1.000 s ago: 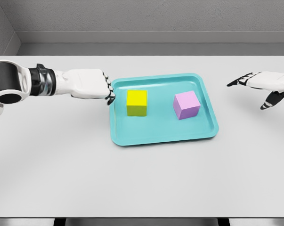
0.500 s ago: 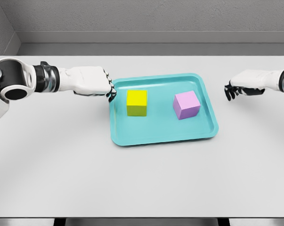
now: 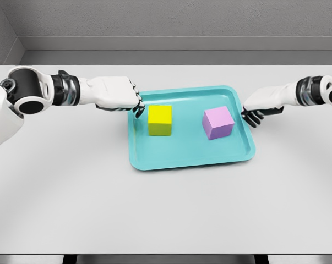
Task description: Push two cubes
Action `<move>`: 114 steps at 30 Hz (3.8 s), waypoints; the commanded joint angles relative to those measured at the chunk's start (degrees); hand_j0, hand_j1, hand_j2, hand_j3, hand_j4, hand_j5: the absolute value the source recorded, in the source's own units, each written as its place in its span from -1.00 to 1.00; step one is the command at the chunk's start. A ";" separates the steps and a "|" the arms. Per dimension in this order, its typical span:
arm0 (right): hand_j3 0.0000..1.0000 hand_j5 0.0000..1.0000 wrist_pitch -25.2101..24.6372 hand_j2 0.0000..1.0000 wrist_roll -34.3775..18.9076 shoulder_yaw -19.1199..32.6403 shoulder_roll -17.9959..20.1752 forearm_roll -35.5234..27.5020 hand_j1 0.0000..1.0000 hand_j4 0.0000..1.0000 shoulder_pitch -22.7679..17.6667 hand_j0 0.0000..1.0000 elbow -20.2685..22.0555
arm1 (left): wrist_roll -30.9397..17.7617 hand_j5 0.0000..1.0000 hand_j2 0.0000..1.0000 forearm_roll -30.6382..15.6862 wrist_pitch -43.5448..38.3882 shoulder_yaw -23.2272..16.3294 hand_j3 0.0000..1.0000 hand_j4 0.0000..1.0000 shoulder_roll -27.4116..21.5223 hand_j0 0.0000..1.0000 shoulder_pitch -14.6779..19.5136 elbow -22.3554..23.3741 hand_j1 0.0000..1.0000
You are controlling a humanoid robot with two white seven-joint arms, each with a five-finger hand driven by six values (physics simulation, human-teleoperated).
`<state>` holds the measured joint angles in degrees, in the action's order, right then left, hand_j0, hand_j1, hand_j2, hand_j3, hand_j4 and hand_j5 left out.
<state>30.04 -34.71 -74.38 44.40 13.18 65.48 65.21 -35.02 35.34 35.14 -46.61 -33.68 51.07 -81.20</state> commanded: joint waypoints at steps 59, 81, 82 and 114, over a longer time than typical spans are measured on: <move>-0.73 -0.73 -0.25 -0.73 -0.29 -7.01 -5.81 0.00 -0.73 -0.73 1.67 -0.73 0.80 | 0.02 -0.06 -0.06 0.08 -0.14 -0.84 -0.06 -0.06 5.20 -0.06 -1.67 5.79 -0.06; -0.73 -0.73 -0.60 -0.73 -0.29 -7.01 -8.45 0.00 -0.73 -0.73 2.46 -0.73 0.36 | 0.02 -0.06 -0.06 -1.85 -0.14 -0.67 -0.06 -0.06 4.15 -0.06 0.35 2.98 -0.06; -0.73 -0.73 -0.69 -0.73 -0.29 -7.10 -8.71 0.00 -0.73 -0.73 2.46 -0.73 0.27 | 0.02 -0.06 -0.06 -2.11 -0.14 -0.41 -0.06 -0.06 3.35 -0.06 0.44 2.27 -0.06; -0.73 -0.73 -0.60 -0.73 -0.29 -8.06 -14.25 0.00 -0.73 -0.73 2.90 -0.73 -12.03 | 0.02 -0.06 -0.06 8.96 -0.14 -0.76 -0.06 -0.06 2.39 -0.06 0.61 6.67 -0.06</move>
<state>29.53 -35.00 -82.51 30.47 13.33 68.29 54.08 -35.02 44.38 35.13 -47.43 -31.64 51.68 -75.15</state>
